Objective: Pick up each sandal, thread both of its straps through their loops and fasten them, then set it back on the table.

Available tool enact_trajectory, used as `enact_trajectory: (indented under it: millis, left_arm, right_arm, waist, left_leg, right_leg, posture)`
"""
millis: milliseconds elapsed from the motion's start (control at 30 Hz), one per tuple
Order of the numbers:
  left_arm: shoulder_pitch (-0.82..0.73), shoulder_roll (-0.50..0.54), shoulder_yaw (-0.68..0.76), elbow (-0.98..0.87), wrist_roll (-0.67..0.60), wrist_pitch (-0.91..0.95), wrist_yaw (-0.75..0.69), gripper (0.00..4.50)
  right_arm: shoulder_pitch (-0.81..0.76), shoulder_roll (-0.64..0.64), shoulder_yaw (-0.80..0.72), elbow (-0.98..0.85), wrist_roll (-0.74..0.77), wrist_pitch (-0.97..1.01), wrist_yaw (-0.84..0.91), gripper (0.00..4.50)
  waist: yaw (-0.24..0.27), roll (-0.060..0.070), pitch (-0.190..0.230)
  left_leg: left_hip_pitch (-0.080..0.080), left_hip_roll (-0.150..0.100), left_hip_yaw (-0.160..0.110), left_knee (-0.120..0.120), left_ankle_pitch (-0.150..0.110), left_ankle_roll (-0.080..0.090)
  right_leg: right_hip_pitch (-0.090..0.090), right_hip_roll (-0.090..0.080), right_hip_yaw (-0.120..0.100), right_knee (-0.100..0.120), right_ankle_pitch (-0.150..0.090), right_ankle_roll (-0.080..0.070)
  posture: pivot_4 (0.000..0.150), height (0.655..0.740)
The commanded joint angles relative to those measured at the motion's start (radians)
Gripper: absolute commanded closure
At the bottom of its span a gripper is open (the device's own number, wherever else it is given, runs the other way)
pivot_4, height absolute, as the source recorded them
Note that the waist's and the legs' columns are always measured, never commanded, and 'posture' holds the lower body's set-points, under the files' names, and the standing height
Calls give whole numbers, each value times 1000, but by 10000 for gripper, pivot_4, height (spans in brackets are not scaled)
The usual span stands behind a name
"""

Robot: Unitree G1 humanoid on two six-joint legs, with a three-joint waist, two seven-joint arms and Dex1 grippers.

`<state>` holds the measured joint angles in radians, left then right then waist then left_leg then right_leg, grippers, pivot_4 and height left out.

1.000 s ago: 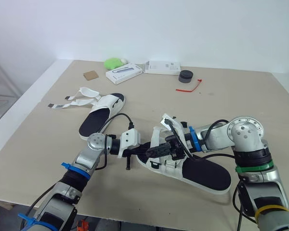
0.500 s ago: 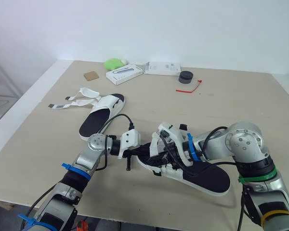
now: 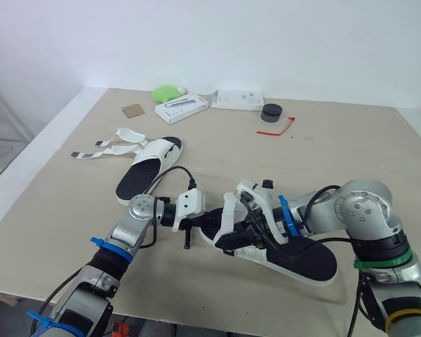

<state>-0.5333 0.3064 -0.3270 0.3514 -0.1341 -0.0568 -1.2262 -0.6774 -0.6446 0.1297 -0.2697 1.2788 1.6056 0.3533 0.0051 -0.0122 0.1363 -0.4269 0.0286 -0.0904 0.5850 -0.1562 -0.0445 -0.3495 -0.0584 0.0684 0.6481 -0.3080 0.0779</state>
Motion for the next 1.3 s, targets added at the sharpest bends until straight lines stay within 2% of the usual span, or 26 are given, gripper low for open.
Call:
enact_trajectory:
  millis: [33, 233, 333, 433, 600, 767, 1000, 1300]
  left_arm:
    - [53, 8, -93, 97, 82, 44, -18, 45000]
    - [49, 2, -88, 106, 79, 44, -18, 45000]
    - [37, -10, -82, 123, 72, 51, -17, 45000]
    - [23, -21, -76, 138, 63, 61, -20, 45000]
    - [1, -32, -73, 157, 61, 65, -27, 45000]
    - [-9, -27, -77, 163, 64, 66, -49, 45000]
    - [-31, -29, -83, 185, 70, 55, -76, 45000]
    - [-41, -38, -87, 199, 74, 43, -91, 45000]
  right_arm:
    - [-25, -90, -134, 23, 276, -5, 43, 21669]
    - [65, -368, -136, -93, 655, -183, -25, 21669]
    - [126, -466, -129, -180, 693, -273, -5, 21669]
    - [208, -504, -64, -253, 693, -370, -68, 21669]
    - [286, -494, 87, -261, 693, -487, -334, 21669]
    - [286, -484, 146, -232, 693, -536, -513, 21669]
    - [240, -462, 150, -262, 693, -554, -629, 21669]
    - [210, -401, 186, -258, 612, -543, -715, 21669]
  waist:
    - [1, 0, 1]
    - [3, 0, 2]
    - [3, 0, 2]
    - [3, -1, 2]
    - [3, -1, 3]
    - [3, -2, 3]
    - [3, -2, 3]
    - [3, -2, 3]
  left_leg:
    - [-2, -1, 0, 0, 0, 0]
    - [-3, -1, -2, 0, 0, 0]
    - [-3, -1, -2, 1, 0, 0]
    - [-3, -1, -2, 3, 0, 0]
    - [-4, -2, -2, 6, 0, 0]
    - [-5, -2, -2, 8, 0, 0]
    - [-5, -2, -2, 8, 0, 0]
    - [-6, -2, -2, 8, 0, 0]
  right_leg:
    - [1, 0, 1, 0, 0, 0]
    - [2, 0, 0, 0, -1, 0]
    - [1, 0, 0, -1, -4, -1]
    - [-1, 0, 0, -1, -7, 3]
    - [0, -1, 1, -2, -6, 4]
    - [0, -1, 2, -2, -5, 4]
    - [-1, -1, 2, -2, -5, 4]
    - [-1, -1, 2, -2, -5, 3]
  posture:
    - [1500, 7400]
    - [1500, 7400]
    - [1500, 7400]
    - [1500, 7400]
    - [1500, 7400]
    - [1500, 7400]
    - [1500, 7400]
    - [1500, 7400]
